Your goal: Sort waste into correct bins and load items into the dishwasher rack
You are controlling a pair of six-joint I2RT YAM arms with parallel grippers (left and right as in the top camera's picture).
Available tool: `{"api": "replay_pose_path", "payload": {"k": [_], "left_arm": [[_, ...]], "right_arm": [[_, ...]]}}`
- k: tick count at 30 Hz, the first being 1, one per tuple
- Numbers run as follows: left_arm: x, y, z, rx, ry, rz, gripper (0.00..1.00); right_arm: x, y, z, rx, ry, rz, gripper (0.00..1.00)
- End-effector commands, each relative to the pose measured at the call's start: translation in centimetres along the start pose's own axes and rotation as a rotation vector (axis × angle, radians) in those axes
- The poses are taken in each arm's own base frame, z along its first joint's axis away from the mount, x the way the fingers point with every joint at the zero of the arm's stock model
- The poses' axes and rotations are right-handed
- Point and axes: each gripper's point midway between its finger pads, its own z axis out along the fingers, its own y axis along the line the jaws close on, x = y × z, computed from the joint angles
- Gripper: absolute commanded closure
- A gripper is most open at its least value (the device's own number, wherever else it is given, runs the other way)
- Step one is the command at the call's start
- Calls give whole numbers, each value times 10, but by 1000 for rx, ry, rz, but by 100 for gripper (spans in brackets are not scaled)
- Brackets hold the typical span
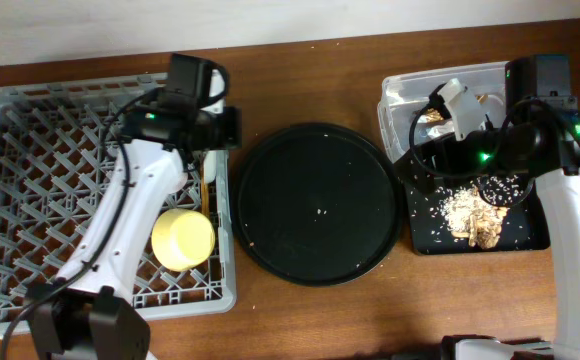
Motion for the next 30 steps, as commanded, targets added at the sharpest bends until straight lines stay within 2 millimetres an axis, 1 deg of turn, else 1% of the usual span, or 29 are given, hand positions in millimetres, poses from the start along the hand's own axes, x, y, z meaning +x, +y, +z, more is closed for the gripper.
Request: {"api": "replay_pose_path", "payload": {"k": [1, 2, 3, 5, 7, 9, 10, 11, 12, 13, 14, 15, 16, 18, 24, 28, 29, 30], "left_arm": [[-6, 49, -1, -113, -7, -66, 100], [-8, 60, -3, -115, -10, -92, 100], [-10, 67, -6, -96, -14, -116, 100], [-16, 72, -18, -46, -37, -147, 100], [-26, 73, -39, -19, -95, -158, 99], [-45, 71, -84, -11, -225, -150, 98], [-51, 70, -108, -5, -287, -175, 92], [-55, 68, -130, 5, -339, -198, 89], [-56, 67, -145, 10, -373, -203, 87], [-56, 64, -166, 12, -420, -197, 83], [-54, 64, -182, 1, -452, -195, 72], [-52, 67, -196, -28, -482, -198, 40], [-50, 74, -204, -70, -499, -207, 24], [-48, 79, -206, -105, -504, -215, 1], [-33, 81, -198, -117, -434, -225, 1], [-32, 81, -197, -118, -430, -225, 1], [-32, 82, -197, -118, -430, -225, 1], [-32, 82, -197, -118, -430, -225, 1]], "right_arm": [[0, -1, 1, -1, 0, 8, 1], [0, 0, 1, -2, 0, 8, 1], [0, -1, 1, -1, 0, 8, 1], [0, 0, 1, -2, 0, 8, 1], [0, -1, 1, -1, 0, 8, 1], [0, 0, 1, -2, 0, 8, 1], [0, -1, 1, -1, 0, 8, 1], [0, -1, 1, -1, 0, 8, 1], [0, 0, 1, -2, 0, 8, 1], [0, -1, 1, -1, 0, 8, 1], [0, -1, 1, -1, 0, 8, 1], [0, -1, 1, -1, 0, 8, 1], [0, 0, 1, -2, 0, 8, 1], [0, 0, 1, -2, 0, 8, 1], [0, 0, 1, -2, 0, 8, 1], [0, -1, 1, -2, 1, 8, 1], [0, 1, -2, 1, -9, 1, 1], [0, 7, -11, 11, -36, -16, 1]]}}
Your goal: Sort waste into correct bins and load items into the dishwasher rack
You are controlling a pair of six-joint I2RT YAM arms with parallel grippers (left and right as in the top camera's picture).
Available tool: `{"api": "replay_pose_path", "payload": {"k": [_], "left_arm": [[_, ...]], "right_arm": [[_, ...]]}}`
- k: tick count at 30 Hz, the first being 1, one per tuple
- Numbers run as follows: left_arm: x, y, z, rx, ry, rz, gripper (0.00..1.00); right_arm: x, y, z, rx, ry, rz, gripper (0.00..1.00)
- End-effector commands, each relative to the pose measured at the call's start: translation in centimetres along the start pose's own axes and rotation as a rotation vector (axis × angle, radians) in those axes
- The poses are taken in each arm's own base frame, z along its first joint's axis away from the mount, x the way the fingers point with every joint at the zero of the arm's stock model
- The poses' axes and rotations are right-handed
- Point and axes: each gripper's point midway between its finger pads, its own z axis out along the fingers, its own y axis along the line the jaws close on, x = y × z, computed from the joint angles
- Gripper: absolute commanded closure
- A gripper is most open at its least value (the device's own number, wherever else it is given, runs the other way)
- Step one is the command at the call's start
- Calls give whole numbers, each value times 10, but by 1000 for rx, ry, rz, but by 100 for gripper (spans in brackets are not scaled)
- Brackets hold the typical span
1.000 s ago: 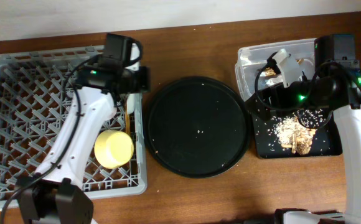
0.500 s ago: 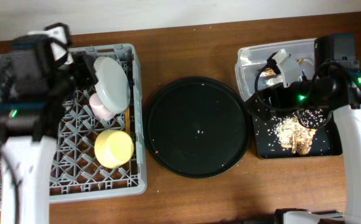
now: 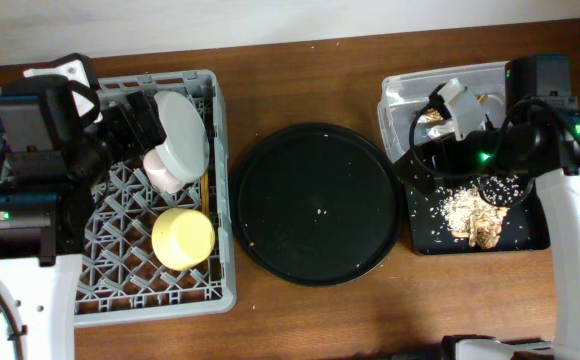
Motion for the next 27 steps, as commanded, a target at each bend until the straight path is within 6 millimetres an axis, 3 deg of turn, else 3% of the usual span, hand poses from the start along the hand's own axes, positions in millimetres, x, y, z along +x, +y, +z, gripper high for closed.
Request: {"api": "replay_pose_path", "payload": {"k": [1, 4, 5, 8, 10, 12, 14, 15, 16, 19, 24, 27], "left_arm": [[-4, 3, -1, -14, -10, -4, 1], [-4, 3, -1, -14, -10, -4, 1], [-3, 3, -1, -14, -10, -4, 0], [-3, 3, -1, -14, -10, -4, 1], [-4, 3, -1, -14, -10, -4, 1], [-3, 3, -1, -14, -10, -4, 1], [-4, 3, -1, -14, -10, -4, 1], [-4, 3, -1, -14, -10, -4, 1], [-3, 3, -1, -14, -10, -4, 1], [-3, 3, -1, -14, -10, -4, 1], [-4, 3, -1, -14, -10, -4, 1], [-4, 3, -1, -14, -10, -4, 1]], "right_arm": [[1, 12, -19, 19, -59, -31, 1], [9, 42, -66, 86, -205, -125, 1], [11, 43, -84, 174, -262, -180, 1], [0, 70, -148, 363, -544, -361, 1], [-11, 92, -178, 410, -757, -478, 1], [-5, 109, -192, 423, -959, -574, 1], [13, 112, -188, 449, -1135, -644, 1], [24, 108, -177, 464, -1196, -665, 1], [39, 95, -152, 485, -1228, -671, 1], [56, 66, -96, 496, -1223, -652, 1], [68, 21, -30, 446, -1290, -470, 1], [85, -17, 19, 470, -1164, -320, 1]]}}
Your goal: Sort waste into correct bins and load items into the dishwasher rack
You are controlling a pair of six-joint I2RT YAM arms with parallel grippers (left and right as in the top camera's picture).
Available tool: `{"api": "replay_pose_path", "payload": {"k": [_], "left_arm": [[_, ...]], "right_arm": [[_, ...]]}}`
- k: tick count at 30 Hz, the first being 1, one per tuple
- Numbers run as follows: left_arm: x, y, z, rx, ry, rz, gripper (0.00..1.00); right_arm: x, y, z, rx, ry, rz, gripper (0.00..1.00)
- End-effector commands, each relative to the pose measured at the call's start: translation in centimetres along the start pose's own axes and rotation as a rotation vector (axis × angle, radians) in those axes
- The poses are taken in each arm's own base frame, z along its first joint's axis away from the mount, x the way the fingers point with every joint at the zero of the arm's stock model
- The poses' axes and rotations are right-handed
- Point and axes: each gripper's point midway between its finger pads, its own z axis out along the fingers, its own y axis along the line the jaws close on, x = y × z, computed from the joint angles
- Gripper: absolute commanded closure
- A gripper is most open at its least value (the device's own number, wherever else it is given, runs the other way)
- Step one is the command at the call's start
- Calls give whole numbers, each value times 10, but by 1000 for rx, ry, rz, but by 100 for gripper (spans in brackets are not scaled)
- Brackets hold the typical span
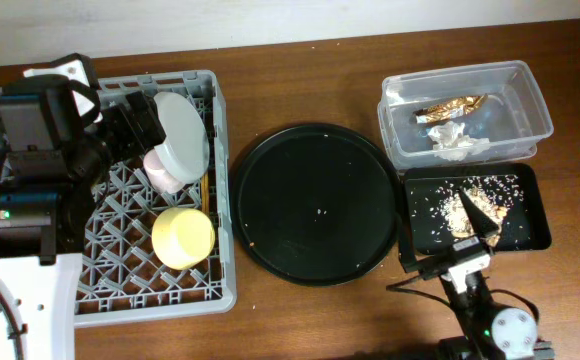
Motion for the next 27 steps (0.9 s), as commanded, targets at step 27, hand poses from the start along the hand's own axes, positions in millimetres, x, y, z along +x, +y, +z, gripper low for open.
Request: {"api": "replay_pose_path", "payload": {"k": [27], "left_arm": [[-4, 1, -1, -7, -11, -4, 1]], "right_arm": [[100, -30, -21, 244, 372, 93, 1]]}}
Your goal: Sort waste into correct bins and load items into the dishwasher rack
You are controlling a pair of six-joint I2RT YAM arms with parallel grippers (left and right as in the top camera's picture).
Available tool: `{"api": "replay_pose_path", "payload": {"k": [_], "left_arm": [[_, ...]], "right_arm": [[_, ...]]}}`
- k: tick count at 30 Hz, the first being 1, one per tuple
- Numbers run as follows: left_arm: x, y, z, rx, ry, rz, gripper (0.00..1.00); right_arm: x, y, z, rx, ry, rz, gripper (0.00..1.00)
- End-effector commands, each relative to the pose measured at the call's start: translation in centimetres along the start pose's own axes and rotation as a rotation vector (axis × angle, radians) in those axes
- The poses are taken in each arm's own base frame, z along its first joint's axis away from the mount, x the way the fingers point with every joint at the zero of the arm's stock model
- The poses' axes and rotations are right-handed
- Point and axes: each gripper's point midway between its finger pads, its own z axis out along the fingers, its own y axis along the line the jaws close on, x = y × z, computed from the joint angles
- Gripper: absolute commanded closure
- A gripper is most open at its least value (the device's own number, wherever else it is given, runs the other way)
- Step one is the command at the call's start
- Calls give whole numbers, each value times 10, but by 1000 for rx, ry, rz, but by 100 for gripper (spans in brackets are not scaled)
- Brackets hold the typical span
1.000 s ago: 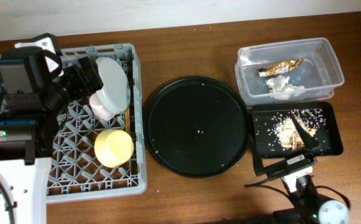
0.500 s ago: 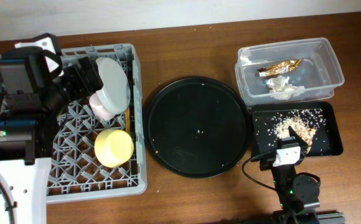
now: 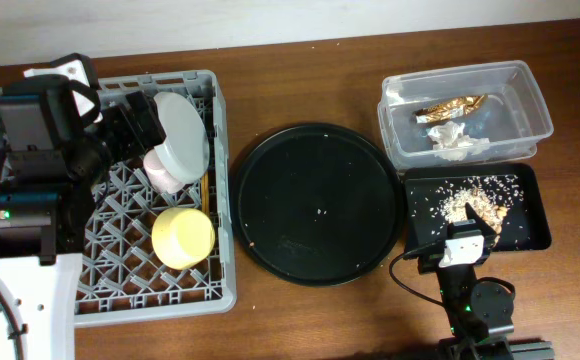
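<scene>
The grey dishwasher rack [image 3: 30, 300] fills the left of the overhead view. In it a white plate [image 3: 182, 130] leans on a pink cup [image 3: 160, 170], with a yellow cup [image 3: 183, 238] and a thin yellow stick [image 3: 203, 190] nearby. My left gripper [image 3: 140, 122] hovers just left of the plate; its jaws are too dark to read. A clear bin [image 3: 540, 110] holds a gold wrapper [image 3: 455, 105] and crumpled tissue [image 3: 453, 140]. A black rectangular tray [image 3: 530, 225] carries food crumbs [image 3: 470, 195]. My right gripper [image 3: 480, 218] points up over that tray's front, its fingers together and holding nothing.
A large round black tray [image 3: 318, 203] lies in the middle of the wooden table, bare but for a few specks. My right arm is folded at the front edge, below the crumb tray. The left arm's body covers the rack's left half.
My right arm has shifted a little at the front edge, its wrist now nearer the crumb tray. The left arm and the rack's contents have not moved.
At first my left arm reached over the rack's right side and my right arm hung over the bins. Then the left arm was back at the left, and a white plate and pink cup showed in the rack. After that the right arm had withdrawn to the front edge.
</scene>
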Motion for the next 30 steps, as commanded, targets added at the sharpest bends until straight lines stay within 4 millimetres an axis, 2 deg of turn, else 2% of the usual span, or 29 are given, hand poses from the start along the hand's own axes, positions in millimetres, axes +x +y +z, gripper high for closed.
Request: {"api": "replay_pose_path", "payload": {"k": [1, 6, 8, 9, 14, 15, 16, 18, 19, 21, 22, 23, 25, 26, 28, 30], "left_arm": [[-4, 1, -1, -7, -11, -4, 1], [-3, 1, -1, -6, -7, -4, 1], [-1, 1, -9, -5, -9, -3, 1], [0, 1, -17, -3, -16, -3, 1], [13, 3, -86, 31, -126, 0, 1], [20, 5, -95, 36, -141, 0, 0], [35, 9, -110, 43, -164, 0, 1], [70, 20, -124, 46, -175, 1, 1], [95, 28, -127, 40, -163, 0, 1], [126, 40, -123, 25, -143, -6, 1], [155, 51, -115, 9, -126, -14, 1], [174, 58, -107, -2, -110, -20, 1], [210, 72, -86, -17, -87, -28, 1], [220, 76, -73, -12, -104, -28, 1], [217, 72, -53, 42, -216, -20, 1], [182, 56, -49, 157, -467, 6, 1]], "right_arm": [[3, -6, 0, 33, 6, 13, 1], [3, -6, 0, 33, 6, 13, 1], [3, -6, 0, 33, 6, 13, 1], [3, -6, 0, 33, 6, 13, 1], [3, -6, 0, 33, 6, 13, 1], [3, -6, 0, 33, 6, 12, 1], [3, -6, 0, 33, 6, 13, 1], [3, -6, 0, 33, 6, 13, 1], [3, -6, 0, 33, 6, 13, 1], [3, -6, 0, 33, 6, 13, 1], [3, -6, 0, 33, 6, 13, 1], [3, -6, 0, 33, 6, 13, 1], [3, -6, 0, 33, 6, 13, 1], [3, -6, 0, 33, 6, 13, 1], [3, -6, 0, 33, 6, 13, 1], [3, -6, 0, 33, 6, 13, 1]]}}
